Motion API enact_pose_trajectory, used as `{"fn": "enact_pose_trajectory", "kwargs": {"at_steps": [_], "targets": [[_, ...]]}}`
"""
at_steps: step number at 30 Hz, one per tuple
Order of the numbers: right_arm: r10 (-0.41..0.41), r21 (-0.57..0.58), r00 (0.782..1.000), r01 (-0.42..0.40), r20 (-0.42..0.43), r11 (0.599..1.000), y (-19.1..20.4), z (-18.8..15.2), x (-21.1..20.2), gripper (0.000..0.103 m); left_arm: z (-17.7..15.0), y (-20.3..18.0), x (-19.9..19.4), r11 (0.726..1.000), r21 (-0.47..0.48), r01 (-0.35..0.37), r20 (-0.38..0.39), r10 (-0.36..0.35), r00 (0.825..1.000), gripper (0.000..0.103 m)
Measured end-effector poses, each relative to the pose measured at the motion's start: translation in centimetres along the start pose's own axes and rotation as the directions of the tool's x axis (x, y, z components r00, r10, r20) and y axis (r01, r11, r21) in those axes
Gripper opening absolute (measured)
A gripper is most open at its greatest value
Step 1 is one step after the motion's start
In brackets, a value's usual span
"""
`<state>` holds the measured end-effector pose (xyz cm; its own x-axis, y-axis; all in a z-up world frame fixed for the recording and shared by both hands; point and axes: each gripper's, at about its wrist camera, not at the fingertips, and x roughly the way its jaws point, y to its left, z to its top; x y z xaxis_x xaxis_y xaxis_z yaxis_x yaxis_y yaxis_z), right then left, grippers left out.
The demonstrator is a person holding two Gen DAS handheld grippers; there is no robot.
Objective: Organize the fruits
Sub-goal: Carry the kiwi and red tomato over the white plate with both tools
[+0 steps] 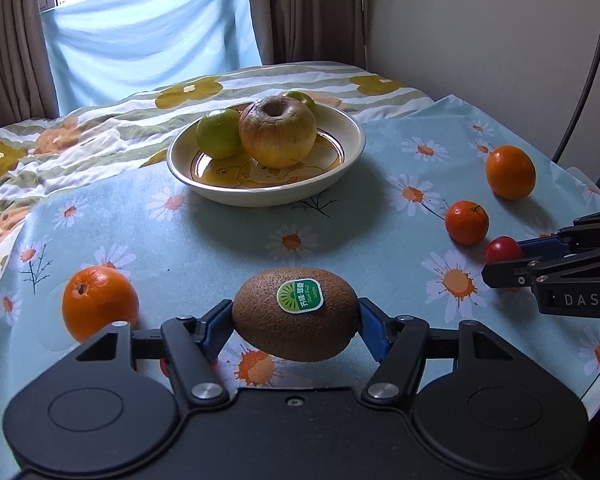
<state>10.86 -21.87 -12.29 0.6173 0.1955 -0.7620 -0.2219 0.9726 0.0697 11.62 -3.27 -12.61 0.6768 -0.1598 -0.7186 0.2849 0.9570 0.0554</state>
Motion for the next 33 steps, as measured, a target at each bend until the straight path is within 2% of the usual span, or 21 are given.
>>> {"fn": "enact_pose_trajectory", "kwargs": {"at_steps": [9, 20, 27, 33], "targets": [[0.041, -0.039, 0.999, -0.04, 0.024, 0.998, 0.1, 1.5, -2.8, 0.045, 0.9, -0.4, -3.6, 0.996, -0.078, -0.039, 0.035, 0.041, 0.999, 0.07], [0.103, -0.074, 0.993, -0.099, 0.06, 0.992, 0.3, 5.2, -6.8, 0.045, 4.0, -1.4, -8.1, 0.989, -0.124, -0.086, 0.087, 0.097, 0.991, 0.07], [0.12, -0.108, 0.989, -0.11, 0.089, 0.988, 0.4, 8.3, -7.9, 0.045, 6.5, -0.8, -8.8, 0.983, -0.145, -0.109, 0.114, 0.126, 0.986, 0.07], [0.107, -0.099, 0.988, -0.096, 0.112, 0.99, 0.4, 11.1, -7.3, 0.045, 8.7, 1.1, -7.6, 0.985, -0.134, -0.105, 0.113, 0.121, 0.986, 0.07]]}}
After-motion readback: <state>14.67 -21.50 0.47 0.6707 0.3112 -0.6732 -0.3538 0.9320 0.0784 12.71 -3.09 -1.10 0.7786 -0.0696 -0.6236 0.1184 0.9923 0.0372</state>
